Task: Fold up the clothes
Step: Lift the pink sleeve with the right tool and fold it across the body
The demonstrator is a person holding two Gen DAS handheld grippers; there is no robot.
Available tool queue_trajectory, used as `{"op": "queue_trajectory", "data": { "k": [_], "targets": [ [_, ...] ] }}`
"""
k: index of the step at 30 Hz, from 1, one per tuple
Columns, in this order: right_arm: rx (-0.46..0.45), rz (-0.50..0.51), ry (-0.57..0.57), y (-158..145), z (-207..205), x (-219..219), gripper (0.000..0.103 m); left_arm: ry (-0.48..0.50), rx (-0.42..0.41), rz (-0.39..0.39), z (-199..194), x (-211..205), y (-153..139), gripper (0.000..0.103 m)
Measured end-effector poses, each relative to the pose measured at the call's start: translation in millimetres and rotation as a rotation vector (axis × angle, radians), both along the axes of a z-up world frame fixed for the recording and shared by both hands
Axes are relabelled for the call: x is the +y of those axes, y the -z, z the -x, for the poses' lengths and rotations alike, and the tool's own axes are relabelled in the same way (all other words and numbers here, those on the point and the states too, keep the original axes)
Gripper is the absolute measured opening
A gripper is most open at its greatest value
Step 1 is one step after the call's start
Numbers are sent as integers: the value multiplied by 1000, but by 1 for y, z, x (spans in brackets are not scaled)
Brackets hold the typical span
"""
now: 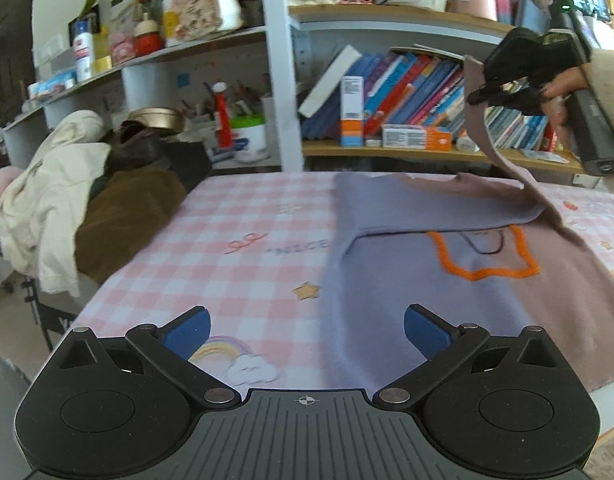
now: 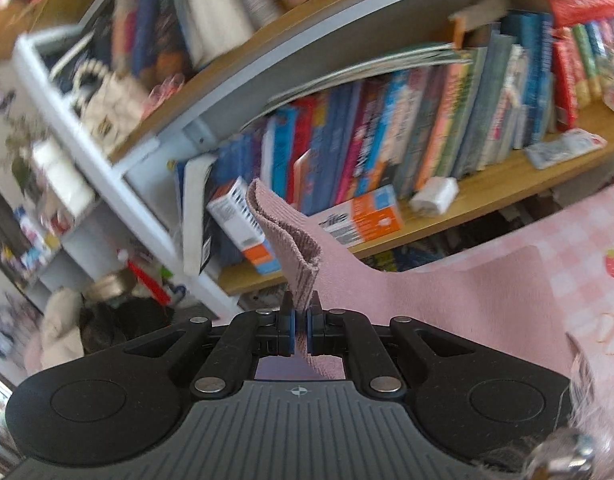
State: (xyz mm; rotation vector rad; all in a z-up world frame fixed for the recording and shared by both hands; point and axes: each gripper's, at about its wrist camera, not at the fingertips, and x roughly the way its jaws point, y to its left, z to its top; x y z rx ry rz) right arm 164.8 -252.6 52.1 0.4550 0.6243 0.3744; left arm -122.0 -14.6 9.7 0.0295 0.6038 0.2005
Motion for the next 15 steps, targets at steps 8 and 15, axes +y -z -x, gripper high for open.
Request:
{"op": "queue_trajectory", "data": {
  "k": [8, 15],
  "targets": [
    [47, 105, -19, 35, -7, 58, 5, -22, 16, -19, 14, 19, 0, 103],
    [121, 171, -72, 59, -14, 76, 38, -45, 25, -17, 19, 29, 2, 103]
  ]
}}
